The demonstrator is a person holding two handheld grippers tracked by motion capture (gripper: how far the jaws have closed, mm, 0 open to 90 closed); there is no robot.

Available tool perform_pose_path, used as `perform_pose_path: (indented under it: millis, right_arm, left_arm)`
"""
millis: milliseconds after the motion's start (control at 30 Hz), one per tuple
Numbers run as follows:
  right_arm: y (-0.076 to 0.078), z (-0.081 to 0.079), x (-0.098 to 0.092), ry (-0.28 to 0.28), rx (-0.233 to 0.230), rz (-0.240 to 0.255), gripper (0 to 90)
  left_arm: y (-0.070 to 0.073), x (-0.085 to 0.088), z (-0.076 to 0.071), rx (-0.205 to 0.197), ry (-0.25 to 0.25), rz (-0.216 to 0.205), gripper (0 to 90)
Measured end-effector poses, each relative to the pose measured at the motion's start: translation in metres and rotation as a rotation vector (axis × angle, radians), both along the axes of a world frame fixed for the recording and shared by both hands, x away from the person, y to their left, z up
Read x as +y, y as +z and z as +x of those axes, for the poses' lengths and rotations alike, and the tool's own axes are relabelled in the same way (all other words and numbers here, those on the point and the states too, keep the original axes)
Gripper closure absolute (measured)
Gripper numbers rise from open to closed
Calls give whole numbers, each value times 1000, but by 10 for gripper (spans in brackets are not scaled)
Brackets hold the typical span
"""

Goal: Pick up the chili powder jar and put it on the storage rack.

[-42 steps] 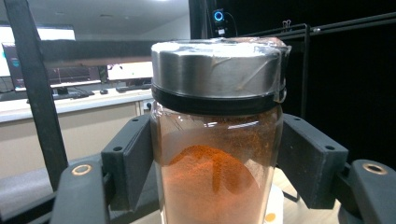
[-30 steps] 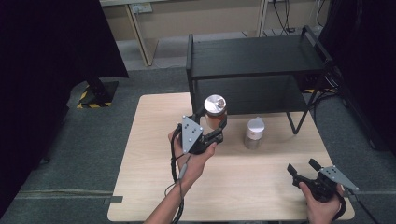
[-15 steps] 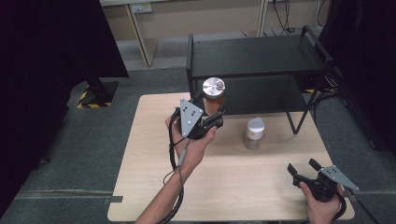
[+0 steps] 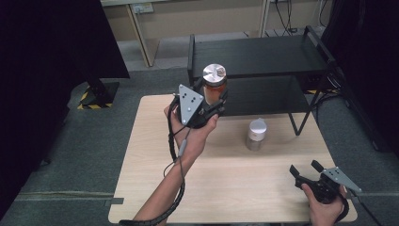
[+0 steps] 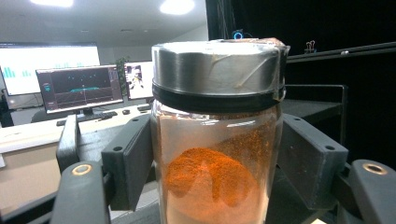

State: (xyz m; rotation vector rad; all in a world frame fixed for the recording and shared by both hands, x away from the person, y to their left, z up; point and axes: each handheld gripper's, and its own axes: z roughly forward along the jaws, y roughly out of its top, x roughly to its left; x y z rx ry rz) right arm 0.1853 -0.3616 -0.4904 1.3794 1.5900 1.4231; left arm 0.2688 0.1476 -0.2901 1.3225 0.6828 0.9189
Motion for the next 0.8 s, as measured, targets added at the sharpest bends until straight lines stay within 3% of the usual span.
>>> perform_pose_path:
  millis: [500, 800]
  right_arm:
    - [0, 0, 0, 1, 2, 0, 57]
    - [0, 0, -1, 2, 2, 2, 57]
  left_arm:
    - [33, -4, 16, 5, 35, -13, 303]
    - [47, -7, 32, 20, 76, 9, 303]
